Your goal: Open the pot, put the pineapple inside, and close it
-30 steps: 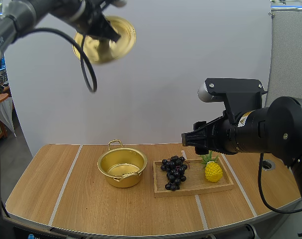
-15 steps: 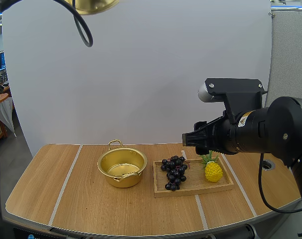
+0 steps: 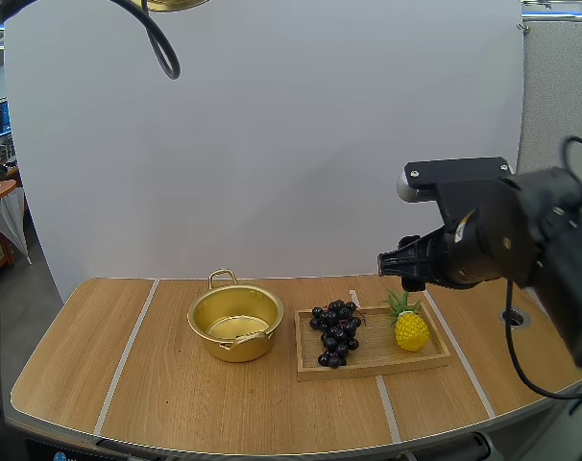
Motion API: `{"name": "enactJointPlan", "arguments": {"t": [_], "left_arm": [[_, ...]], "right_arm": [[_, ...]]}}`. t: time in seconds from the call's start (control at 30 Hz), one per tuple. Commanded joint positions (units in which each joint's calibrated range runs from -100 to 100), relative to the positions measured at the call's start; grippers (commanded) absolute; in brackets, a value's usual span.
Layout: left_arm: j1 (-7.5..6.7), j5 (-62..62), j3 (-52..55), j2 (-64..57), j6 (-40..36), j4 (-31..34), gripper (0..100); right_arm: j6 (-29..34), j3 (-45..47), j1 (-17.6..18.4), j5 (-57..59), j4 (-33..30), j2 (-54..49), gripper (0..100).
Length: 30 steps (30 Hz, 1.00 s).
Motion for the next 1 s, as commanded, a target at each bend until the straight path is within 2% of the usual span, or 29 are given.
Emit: {"name": "enactJointPlan", "arguments": {"t": [0.0, 0.17, 0.3, 0.43, 0.6, 0.7, 0.97], "left_arm": [[-0.13, -2.42, -0.40, -0.32, -0.52, 0.43, 0], [-0.13, -2.42, -0.40, -0.32, -0.52, 0.43, 0], [-0.13, -2.42, -0.40, -0.32, -0.52, 0.43, 0], [-0.13, -2.42, -0.40, -0.32, -0.52, 0.43, 0], [-0.13, -2.42, -0.40, -0.32, -0.52, 0.43, 0], [-0.13, -2.42, -0.40, -0.32, -0.52, 0.43, 0], [-0.13, -2.42, -0.40, -0.32, -0.52, 0.43, 0]], "right_arm": [[1.21, -0.44, 0.04, -4.92, -1.50, 7.64, 100], [1.21, -0.44, -0.06, -10.53, -1.50, 15.07, 100], [0.81, -0.44, -1.92, -14.21, -1.61, 20.22, 100], [-1.74, -0.44, -4.41, -15.55, -1.00, 23.81, 100], [-7.14, -0.44, -6.87, -17.66, 3.98, 24.75, 100], [-9.13, -0.44, -7.34, -18.00, 6.05, 25.21, 100], [-10.45, -0.44, -7.32, -22.73, 6.18, 30.57, 100]]}}
